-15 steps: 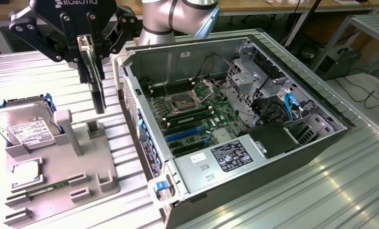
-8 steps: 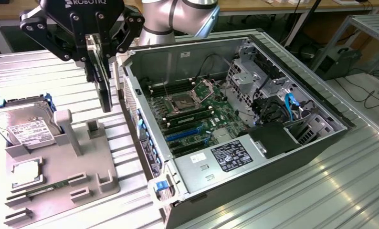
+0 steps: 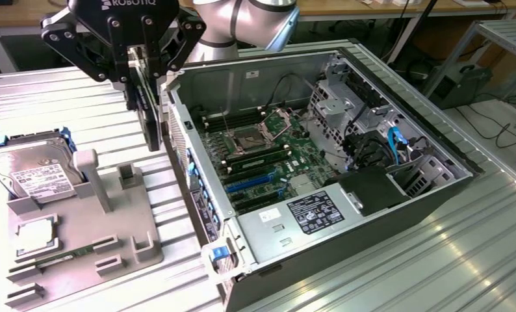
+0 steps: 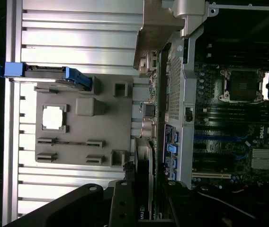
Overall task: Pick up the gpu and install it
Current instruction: 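Pick up the gpu and move the gpu toward the slot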
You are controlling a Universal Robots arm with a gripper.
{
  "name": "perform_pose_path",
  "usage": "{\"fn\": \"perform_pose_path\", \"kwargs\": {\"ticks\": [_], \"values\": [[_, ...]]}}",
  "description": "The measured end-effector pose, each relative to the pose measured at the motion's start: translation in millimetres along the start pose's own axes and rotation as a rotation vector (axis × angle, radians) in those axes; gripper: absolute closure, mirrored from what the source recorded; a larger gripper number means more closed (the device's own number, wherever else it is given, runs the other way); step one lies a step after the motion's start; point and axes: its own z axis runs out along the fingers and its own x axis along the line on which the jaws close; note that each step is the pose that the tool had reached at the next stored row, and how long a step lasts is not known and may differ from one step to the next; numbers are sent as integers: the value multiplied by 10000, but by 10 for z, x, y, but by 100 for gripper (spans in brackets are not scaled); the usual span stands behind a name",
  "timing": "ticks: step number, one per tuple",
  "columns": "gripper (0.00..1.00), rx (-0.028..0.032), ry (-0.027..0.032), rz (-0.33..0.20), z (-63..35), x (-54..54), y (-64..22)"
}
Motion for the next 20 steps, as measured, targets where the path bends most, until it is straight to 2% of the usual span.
{"fn": "perform_pose_path", "kwargs": {"ticks": [20], "values": [[73, -1, -1, 1, -2, -202, -9]]}}
